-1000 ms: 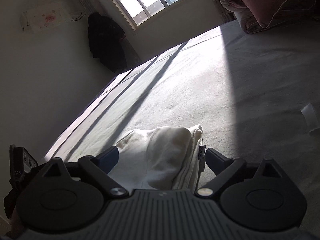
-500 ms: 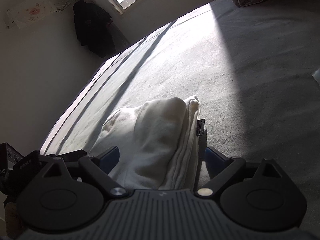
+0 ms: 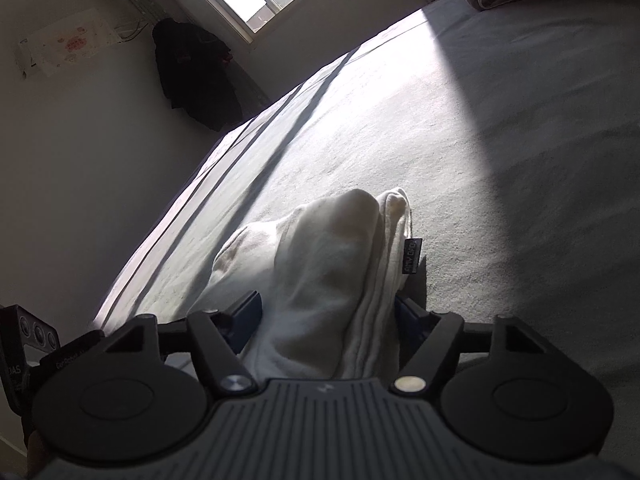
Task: Fold clothes
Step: 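Close both grippers on the sides of the white sweatshirt bundle, then lift and carry the bundle with both grippers onto the grey folded clothes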
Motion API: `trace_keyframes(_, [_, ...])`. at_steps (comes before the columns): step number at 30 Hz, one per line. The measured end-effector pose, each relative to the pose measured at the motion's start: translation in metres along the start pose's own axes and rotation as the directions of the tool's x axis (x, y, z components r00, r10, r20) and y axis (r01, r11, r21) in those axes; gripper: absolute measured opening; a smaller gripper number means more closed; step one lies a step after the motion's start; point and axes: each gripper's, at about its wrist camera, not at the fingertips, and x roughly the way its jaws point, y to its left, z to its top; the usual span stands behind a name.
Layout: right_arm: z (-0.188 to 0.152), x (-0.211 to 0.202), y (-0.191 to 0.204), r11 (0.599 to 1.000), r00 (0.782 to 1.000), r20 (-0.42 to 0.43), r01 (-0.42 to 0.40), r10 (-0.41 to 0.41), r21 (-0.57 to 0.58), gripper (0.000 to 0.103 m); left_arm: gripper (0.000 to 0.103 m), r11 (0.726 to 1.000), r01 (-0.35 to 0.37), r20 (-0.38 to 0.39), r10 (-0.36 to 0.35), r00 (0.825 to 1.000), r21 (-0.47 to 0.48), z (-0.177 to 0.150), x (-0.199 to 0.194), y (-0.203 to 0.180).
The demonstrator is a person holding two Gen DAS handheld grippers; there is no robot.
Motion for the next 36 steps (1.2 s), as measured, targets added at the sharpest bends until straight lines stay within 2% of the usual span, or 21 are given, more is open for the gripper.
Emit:
trace_keyframes(1, [0.000, 0.000, 0.000, 1.000, 1.000, 0.001, -0.002, 0.002, 0.004, 0.065, 0.098, 1.000, 0.004, -0.002, -0.004, 1.000, 0.012, -0.002, 0.001, -0.003])
trace_keyframes(3, [0.001, 0.000, 0.000, 0.999, 1.000, -0.002, -0.013, 0.013, 0.029, 0.059, 0.086, 0.999, 0.020, -0.011, -0.019, 1.000, 0.036, -0.006, 0.003, -0.012])
trace_keyframes(5, [0.001, -0.002, 0.001, 0.999, 1.000, 0.000, -0.021, 0.021, 0.043, 0.054, 0.085, 0.999, -0.001, -0.002, 0.001, 1.000, 0.053, -0.010, 0.003, -0.020])
trace_keyframes(7, [0.001, -0.004, 0.004, 0.998, 1.000, 0.006, -0.024, 0.023, 0.050, 0.049, 0.080, 0.999, -0.014, 0.012, 0.013, 1.000, 0.051, -0.011, 0.002, -0.024])
trace_keyframes(10, [0.004, -0.010, 0.006, 0.997, 0.999, 0.020, -0.040, 0.039, 0.060, 0.045, 0.071, 0.999, -0.027, 0.027, 0.026, 0.999, 0.031, -0.008, -0.002, -0.029])
trace_keyframes(14, [0.010, -0.022, 0.012, 0.996, 0.996, 0.055, -0.072, 0.069, 0.054, 0.043, 0.059, 0.998, -0.018, 0.035, 0.016, 0.999, 0.061, -0.005, -0.007, -0.049])
trace_keyframes(17, [0.015, -0.036, 0.011, 0.996, 0.994, 0.090, -0.065, 0.060, 0.059, 0.043, 0.055, 0.998, 0.005, 0.020, -0.006, 1.000, 0.068, -0.003, -0.006, -0.063])
trace_keyframes(22, [0.025, -0.062, 0.002, 0.995, 0.988, 0.150, -0.051, 0.037, 0.088, 0.041, 0.055, 0.996, 0.072, 0.008, -0.072, 0.997, 0.060, -0.001, -0.002, -0.087])
trace_keyframes(25, [0.032, -0.081, 0.002, 0.996, 0.981, 0.193, -0.019, 0.003, 0.082, 0.041, 0.055, 0.988, 0.138, -0.005, -0.138, 0.990, 0.072, 0.002, -0.001, -0.109])
trace_keyframes(28, [0.036, -0.113, 0.005, 0.997, 0.966, 0.253, 0.042, -0.058, 0.069, 0.041, 0.054, 0.971, 0.223, -0.024, -0.221, 0.975, 0.087, 0.003, 0.000, -0.135])
trace_keyframes(30, [0.038, -0.138, 0.006, 0.994, 0.944, 0.311, 0.092, -0.106, 0.062, 0.041, 0.054, 0.954, 0.279, -0.042, -0.276, 0.960, 0.106, 0.003, 0.001, -0.156])
trace_keyframes(32, [0.037, -0.161, 0.006, 0.989, 0.920, 0.363, 0.132, -0.147, 0.064, 0.041, 0.054, 0.938, 0.322, -0.058, -0.317, 0.947, 0.129, 0.001, 0.002, -0.175])
trace_keyframes(36, [0.030, -0.204, 0.001, 0.972, 0.860, 0.454, 0.217, -0.232, 0.085, 0.041, 0.054, 0.892, 0.422, -0.114, -0.408, 0.906, 0.160, -0.010, 0.008, -0.217])
